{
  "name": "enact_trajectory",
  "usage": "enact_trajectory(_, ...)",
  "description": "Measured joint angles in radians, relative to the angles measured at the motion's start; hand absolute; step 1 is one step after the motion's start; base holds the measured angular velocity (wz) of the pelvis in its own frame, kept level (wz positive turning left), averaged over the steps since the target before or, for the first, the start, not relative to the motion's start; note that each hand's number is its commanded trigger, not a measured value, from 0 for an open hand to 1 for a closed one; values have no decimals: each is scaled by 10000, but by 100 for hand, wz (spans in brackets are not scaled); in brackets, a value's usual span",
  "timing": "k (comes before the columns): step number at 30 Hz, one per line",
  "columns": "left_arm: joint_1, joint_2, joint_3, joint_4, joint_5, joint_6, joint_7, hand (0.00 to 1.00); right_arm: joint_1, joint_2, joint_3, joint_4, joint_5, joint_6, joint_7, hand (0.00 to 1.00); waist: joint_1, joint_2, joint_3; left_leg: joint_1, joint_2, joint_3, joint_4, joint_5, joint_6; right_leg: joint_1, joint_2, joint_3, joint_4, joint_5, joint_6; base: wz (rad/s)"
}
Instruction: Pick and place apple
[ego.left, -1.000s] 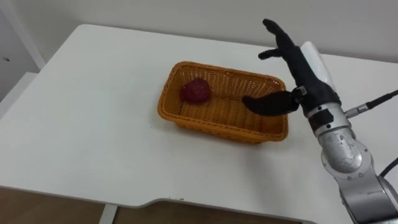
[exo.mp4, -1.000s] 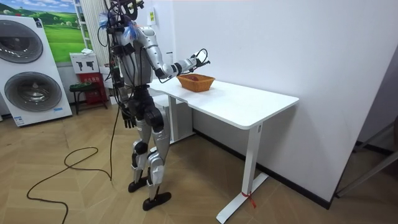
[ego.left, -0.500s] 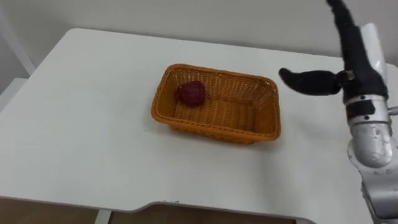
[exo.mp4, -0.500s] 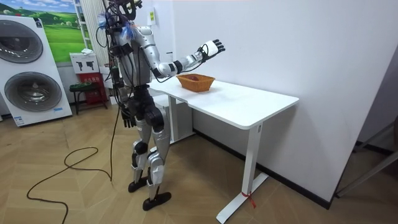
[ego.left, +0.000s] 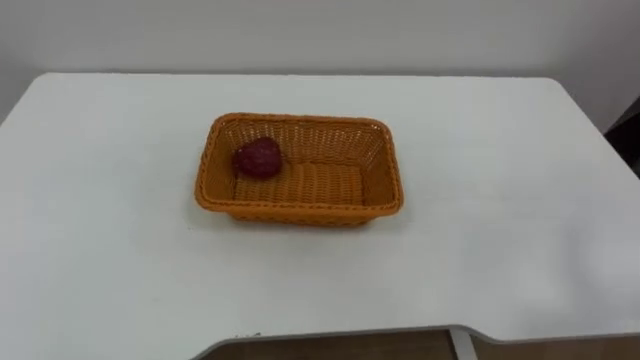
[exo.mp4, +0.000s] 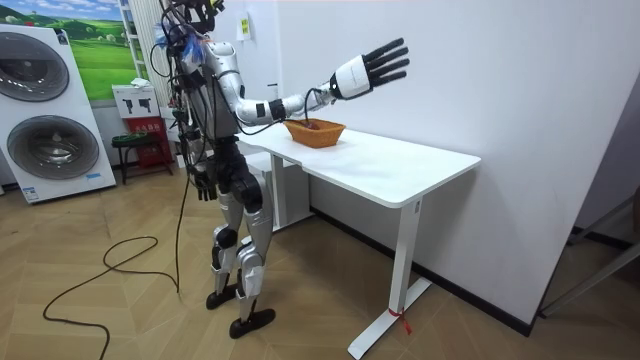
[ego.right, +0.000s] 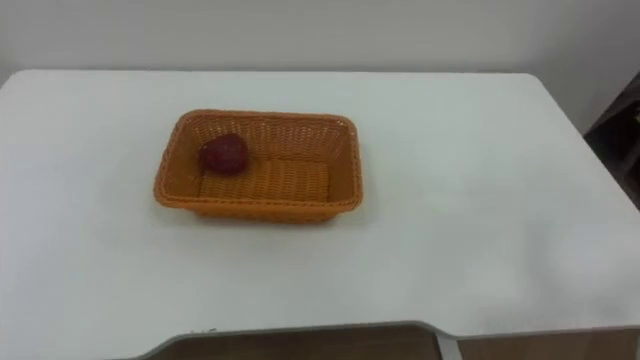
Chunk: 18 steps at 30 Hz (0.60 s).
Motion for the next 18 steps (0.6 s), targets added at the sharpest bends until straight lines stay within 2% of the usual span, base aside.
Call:
enact_trajectory(2,-19,-21,301,-87,-6,-9,29,0,457,45,-72,1376,1124,61,171,0,-13,66,19,-22,9,38,-6,0,0,-25,9,30,-3,0,-1,0)
enact_trajectory(3,-11,-26,384,-126,-3,52,62,0,697,143,-112,2293,1637,160,253,0,-9,9,0,-20,12,34,-10,0,0,-7,11,20,-12,0,-1,0)
enact_trajectory(4,2,-31,433,-152,-3,109,66,0,804,225,-110,2820,1804,197,305,0,-11,-13,19,-22,12,34,-10,0,0,0,11,18,-29,0,-1,0)
enact_trajectory(6,-25,-99,508,-160,-10,204,105,0,1118,622,-78,4566,2452,475,640,0,-16,133,34,-6,19,96,-4,0,0,-7,20,97,-40,0,-1,-6)
enact_trajectory(8,-31,-223,614,-186,3,224,119,0,1336,943,-186,5383,2790,744,815,0,19,270,53,11,22,190,-44,0,0,-72,35,253,4,-4,-3,-15)
enact_trajectory(11,-43,-267,690,-238,0,284,126,0,1748,1566,-139,6121,2805,809,1159,0,11,324,57,5,43,218,-26,0,0,-154,60,350,109,-27,-25,-9)
enact_trajectory(15,-84,-375,624,-213,-15,292,-45,0,1819,1803,349,7295,2814,915,1711,0,19,341,87,15,34,181,-5,-1,1,-175,49,333,95,-35,-19,0)
enact_trajectory(18,-137,-365,477,-207,5,369,-254,0,1827,2002,1601,7628,2740,1161,2667,0,166,308,113,51,44,157,-55,-6,-1,-197,62,338,96,-44,-17,0)
